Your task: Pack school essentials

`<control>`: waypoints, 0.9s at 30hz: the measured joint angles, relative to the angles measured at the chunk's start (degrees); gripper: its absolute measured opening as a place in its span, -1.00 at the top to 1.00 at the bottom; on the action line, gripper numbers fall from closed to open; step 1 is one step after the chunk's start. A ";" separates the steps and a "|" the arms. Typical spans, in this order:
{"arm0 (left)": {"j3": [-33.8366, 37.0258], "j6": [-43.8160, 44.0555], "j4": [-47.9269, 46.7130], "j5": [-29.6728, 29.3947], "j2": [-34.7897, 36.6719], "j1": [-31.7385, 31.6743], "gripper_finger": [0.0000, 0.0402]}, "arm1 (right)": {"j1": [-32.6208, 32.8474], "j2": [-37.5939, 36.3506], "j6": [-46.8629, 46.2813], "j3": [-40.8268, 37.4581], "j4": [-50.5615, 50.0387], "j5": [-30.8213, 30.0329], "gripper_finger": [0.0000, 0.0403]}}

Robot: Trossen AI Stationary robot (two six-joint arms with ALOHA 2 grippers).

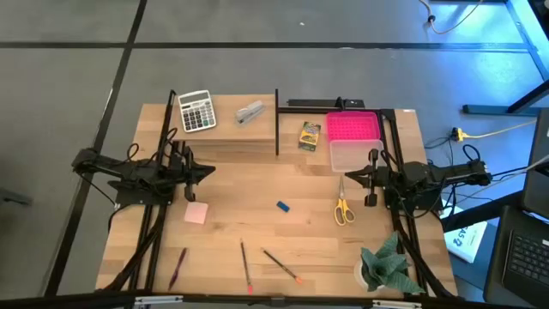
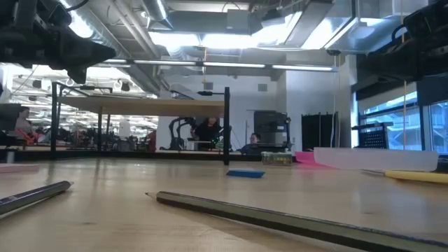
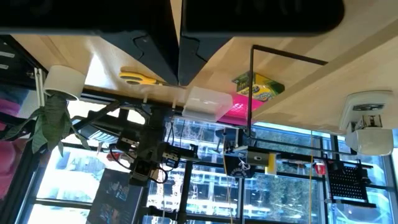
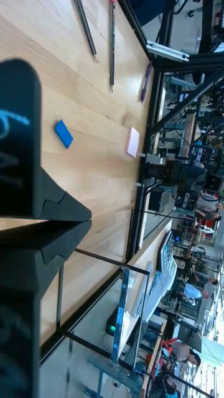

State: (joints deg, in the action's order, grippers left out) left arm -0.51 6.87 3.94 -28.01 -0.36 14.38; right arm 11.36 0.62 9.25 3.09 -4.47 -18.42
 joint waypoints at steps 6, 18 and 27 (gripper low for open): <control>0.01 0.00 -0.01 -0.01 -0.02 0.00 1.00 | 0.00 0.00 -0.01 -0.02 -0.01 0.00 0.97; 0.00 0.00 -0.01 0.00 -0.02 0.00 1.00 | -0.55 -0.02 11.76 -0.01 1.27 -5.08 0.97; 0.01 0.00 -0.02 -0.01 -0.01 -0.01 1.00 | -0.64 -0.07 15.20 -0.02 1.27 -7.26 0.97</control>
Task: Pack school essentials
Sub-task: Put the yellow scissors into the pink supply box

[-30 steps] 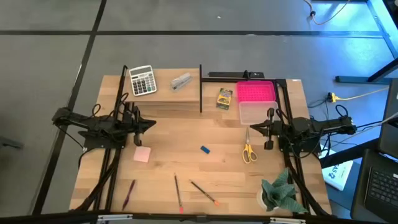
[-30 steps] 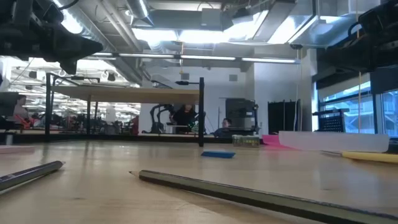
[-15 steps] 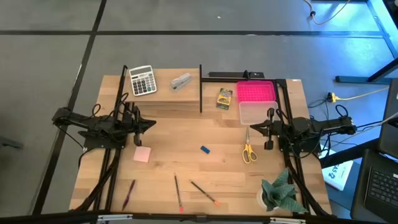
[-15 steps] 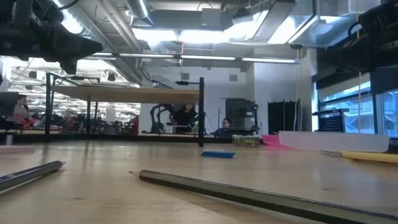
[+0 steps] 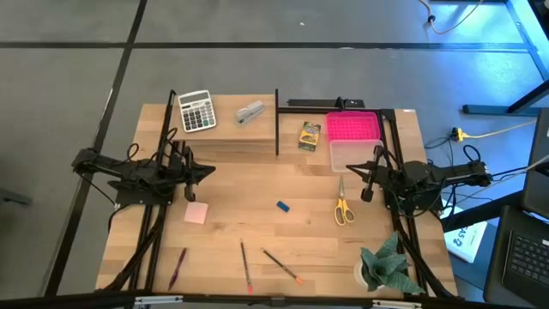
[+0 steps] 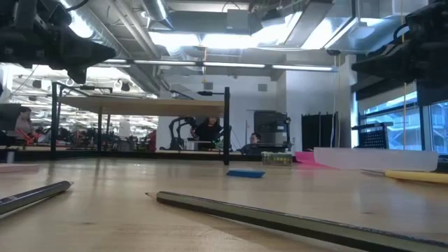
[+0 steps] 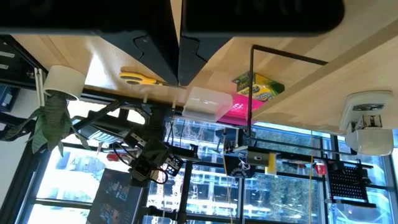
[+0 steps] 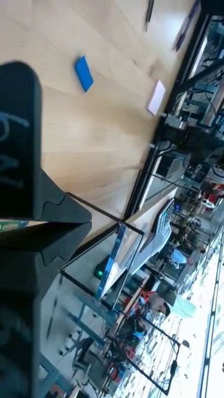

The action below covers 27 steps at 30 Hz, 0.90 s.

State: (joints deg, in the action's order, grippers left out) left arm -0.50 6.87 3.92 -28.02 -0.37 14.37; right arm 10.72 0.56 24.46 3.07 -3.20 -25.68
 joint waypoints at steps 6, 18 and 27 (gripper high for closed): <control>0.00 0.00 0.01 0.01 0.00 0.01 1.00 | 0.02 0.09 -4.23 -0.02 2.31 4.70 0.97; 0.00 0.00 0.02 0.01 0.00 0.01 1.00 | 0.02 0.04 -14.18 0.00 18.35 5.92 0.97; -0.01 0.00 0.00 0.01 0.00 0.01 1.00 | 0.00 1.15 -15.40 2.29 23.94 -6.94 0.99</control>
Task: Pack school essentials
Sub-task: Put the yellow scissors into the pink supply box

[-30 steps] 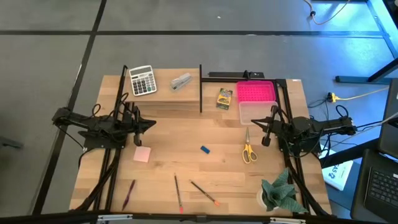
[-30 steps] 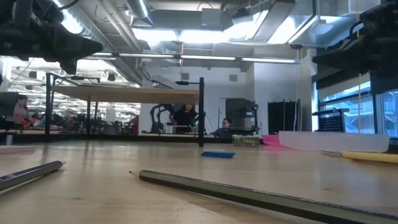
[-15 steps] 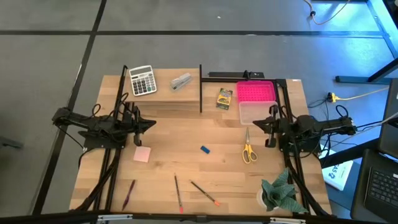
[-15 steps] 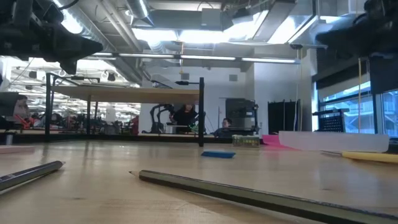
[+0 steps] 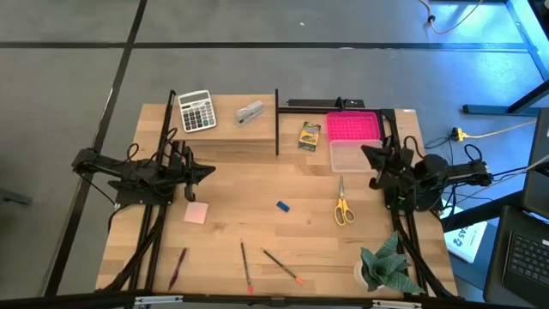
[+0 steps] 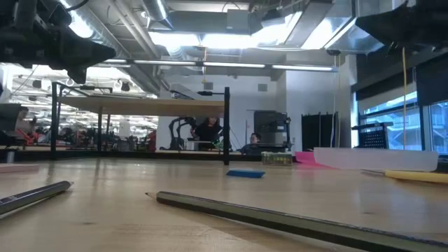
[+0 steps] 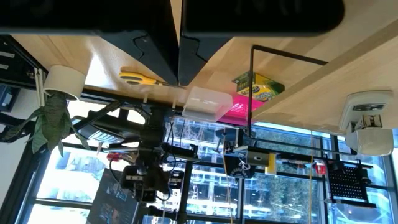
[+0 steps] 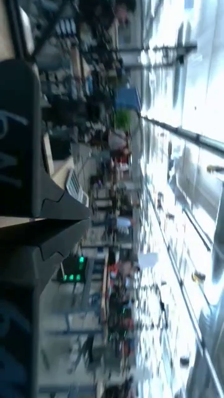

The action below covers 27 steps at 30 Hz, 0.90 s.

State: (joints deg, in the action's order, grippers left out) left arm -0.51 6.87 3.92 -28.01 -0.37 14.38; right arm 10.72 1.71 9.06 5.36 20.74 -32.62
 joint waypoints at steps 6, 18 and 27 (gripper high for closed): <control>0.01 -0.65 0.05 -0.07 0.01 -0.01 1.00 | 0.00 6.68 -0.16 8.26 -3.98 -4.57 0.99; -15.55 -24.61 0.12 -5.86 -3.31 0.03 1.00 | 0.00 30.70 -14.37 38.85 -39.48 -12.83 1.00; -36.65 -20.74 -20.69 -18.54 -23.68 -0.01 1.00 | -0.65 47.37 -42.22 64.01 -74.79 -6.78 1.00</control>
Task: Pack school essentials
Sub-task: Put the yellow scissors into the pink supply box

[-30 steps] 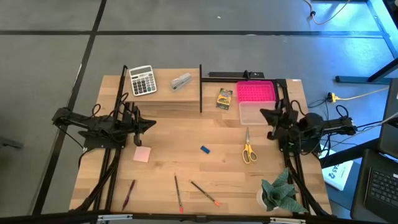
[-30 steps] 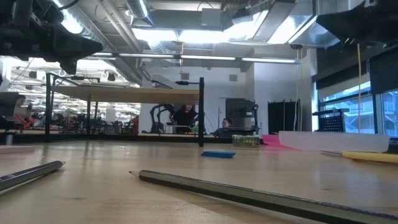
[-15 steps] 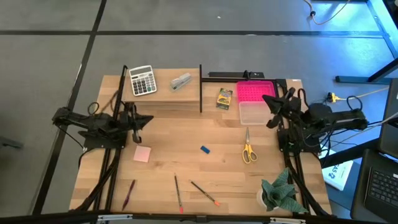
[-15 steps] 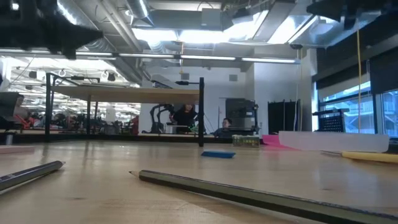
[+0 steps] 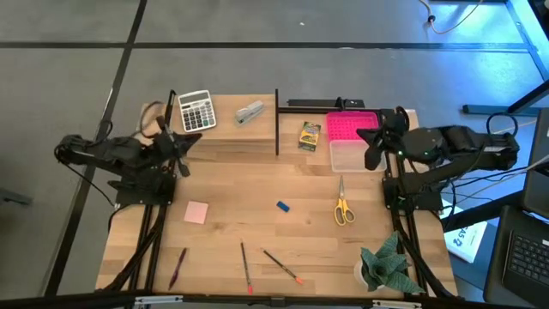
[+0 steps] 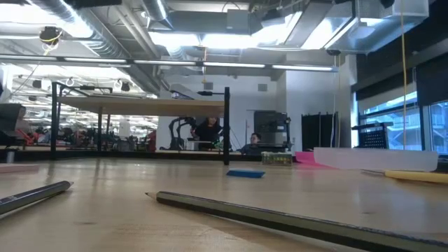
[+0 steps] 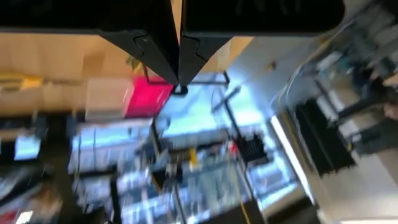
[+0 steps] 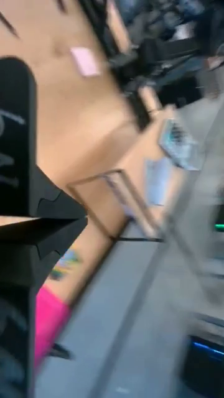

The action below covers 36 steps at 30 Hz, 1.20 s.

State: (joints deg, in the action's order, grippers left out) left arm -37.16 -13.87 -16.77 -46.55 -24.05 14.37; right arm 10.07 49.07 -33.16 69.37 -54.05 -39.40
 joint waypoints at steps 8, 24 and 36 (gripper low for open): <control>-16.26 18.70 -19.14 0.03 -19.53 0.00 1.00 | -2.41 10.75 -11.64 12.43 -21.89 26.87 1.00; -22.70 34.31 -26.32 10.78 -29.43 0.00 1.00 | -2.78 25.29 -16.48 12.87 -26.50 54.46 0.93; -22.70 32.79 -26.34 12.76 -29.09 0.00 1.00 | -2.78 32.05 -20.53 12.87 -25.99 56.16 0.40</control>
State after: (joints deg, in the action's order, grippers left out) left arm -59.86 18.92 -43.11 -33.79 -53.14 14.37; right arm 7.29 81.12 -53.69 82.24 -80.04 16.75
